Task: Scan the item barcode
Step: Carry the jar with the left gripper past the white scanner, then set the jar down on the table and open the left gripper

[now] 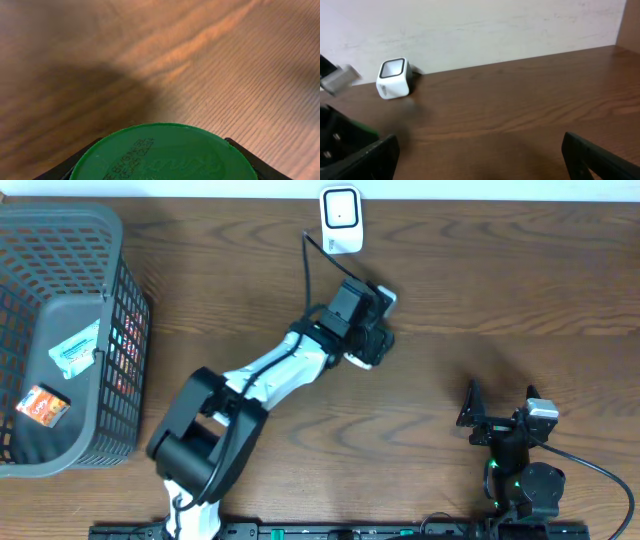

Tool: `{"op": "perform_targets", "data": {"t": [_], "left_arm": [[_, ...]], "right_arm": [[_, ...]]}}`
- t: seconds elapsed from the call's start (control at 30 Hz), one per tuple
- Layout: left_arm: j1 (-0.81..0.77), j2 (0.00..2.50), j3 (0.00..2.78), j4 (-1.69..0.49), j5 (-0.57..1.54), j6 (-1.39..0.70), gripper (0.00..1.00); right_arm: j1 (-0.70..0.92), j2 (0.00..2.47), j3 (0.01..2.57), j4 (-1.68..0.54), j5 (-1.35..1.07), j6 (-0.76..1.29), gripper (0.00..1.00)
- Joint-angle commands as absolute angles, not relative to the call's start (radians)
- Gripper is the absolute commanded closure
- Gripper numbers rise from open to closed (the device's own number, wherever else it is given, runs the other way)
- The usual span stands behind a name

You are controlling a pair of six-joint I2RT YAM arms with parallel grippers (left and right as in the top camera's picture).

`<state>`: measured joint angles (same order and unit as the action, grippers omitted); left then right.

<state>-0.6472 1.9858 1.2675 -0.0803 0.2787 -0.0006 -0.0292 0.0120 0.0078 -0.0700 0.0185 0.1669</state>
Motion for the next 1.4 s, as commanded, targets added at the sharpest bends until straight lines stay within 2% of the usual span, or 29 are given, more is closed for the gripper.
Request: {"op": "perform_targets", "data": {"t": [0.0,0.2,0.53,0.57,0.67,1.03,1.37], "left_arm": [[-0.648,2.008,1.269,-0.073,0.272,-0.006,0.32],[-0.648,2.024,1.268,-0.093,0.271,-0.005,0.31],[-0.648,2.024,1.268,-0.096,0.271,-0.006,0.22],[-0.648,2.024,1.268,-0.095,0.271,-0.006,0.14],[-0.646,2.023,1.268,-0.083,0.271,-0.005,0.0],[-0.6,1.843,1.275,-0.085,0.271,-0.005,0.02],[-0.542,1.659,1.275,-0.249,0.271,0.019,0.02]], "right_arm": [[-0.02,0.006,0.006,-0.072,0.024,0.152,0.01],[-0.02,0.006,0.006,-0.072,0.024,0.152,0.01],[-0.02,0.006,0.006,-0.072,0.024,0.152,0.01],[-0.02,0.006,0.006,-0.072,0.024,0.152,0.01],[-0.02,0.006,0.006,-0.072,0.024,0.152,0.01],[-0.02,0.006,0.006,-0.072,0.024,0.152,0.01],[-0.02,0.006,0.006,-0.072,0.024,0.152,0.01]]}}
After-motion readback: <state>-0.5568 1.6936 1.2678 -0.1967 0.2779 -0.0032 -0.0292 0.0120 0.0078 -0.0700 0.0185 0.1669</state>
